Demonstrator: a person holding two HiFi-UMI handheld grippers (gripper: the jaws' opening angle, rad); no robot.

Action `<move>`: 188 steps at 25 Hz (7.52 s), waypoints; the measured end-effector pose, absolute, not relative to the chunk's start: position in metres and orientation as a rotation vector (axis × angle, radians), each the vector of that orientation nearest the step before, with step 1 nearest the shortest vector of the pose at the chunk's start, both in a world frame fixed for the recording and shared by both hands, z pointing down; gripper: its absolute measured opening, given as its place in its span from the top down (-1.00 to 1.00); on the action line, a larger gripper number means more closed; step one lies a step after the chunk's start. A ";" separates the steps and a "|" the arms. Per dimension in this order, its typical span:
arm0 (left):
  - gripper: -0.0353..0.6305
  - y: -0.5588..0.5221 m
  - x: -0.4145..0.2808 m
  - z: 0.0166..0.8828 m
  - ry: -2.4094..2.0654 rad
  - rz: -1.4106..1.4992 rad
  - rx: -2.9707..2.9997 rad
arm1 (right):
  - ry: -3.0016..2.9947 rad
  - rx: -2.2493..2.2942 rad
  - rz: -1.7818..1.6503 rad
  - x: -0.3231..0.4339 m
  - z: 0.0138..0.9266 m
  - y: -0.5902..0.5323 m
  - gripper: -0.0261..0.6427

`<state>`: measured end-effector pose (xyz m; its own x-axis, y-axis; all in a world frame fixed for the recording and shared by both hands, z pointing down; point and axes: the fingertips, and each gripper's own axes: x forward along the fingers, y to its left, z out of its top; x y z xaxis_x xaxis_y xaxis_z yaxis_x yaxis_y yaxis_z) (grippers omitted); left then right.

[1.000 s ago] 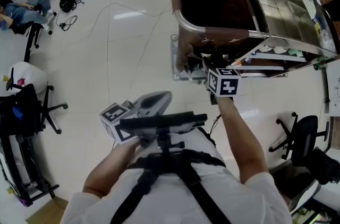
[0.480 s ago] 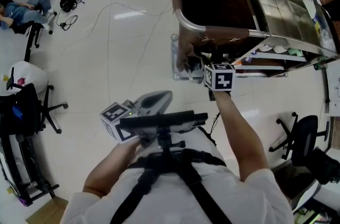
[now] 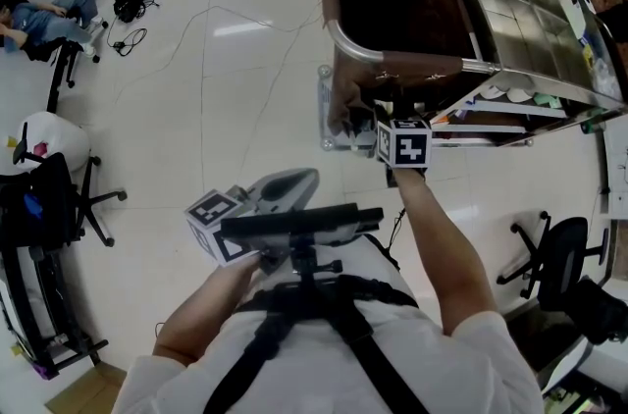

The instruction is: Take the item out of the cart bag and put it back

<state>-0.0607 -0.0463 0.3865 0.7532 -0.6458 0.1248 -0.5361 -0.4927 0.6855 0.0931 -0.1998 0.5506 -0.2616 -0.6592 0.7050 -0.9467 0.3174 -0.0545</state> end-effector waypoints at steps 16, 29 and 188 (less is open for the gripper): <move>0.88 -0.041 -0.059 0.386 -0.877 -0.180 2.214 | -1.974 1.441 0.637 0.095 0.562 -0.204 0.65; 0.88 -0.042 -0.057 0.387 -0.868 -0.196 2.217 | -2.030 1.465 0.602 0.095 0.543 -0.198 0.69; 0.88 -0.064 -0.016 0.378 -0.783 -0.177 2.283 | -2.385 1.666 0.537 0.173 0.349 -0.028 0.70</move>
<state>-0.0164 -0.0635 0.3776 0.8072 -0.5829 0.0927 -0.4862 -0.5676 0.6644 0.1728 -0.0284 0.3489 -0.3541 -0.8675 0.3495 -0.9335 0.3054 -0.1877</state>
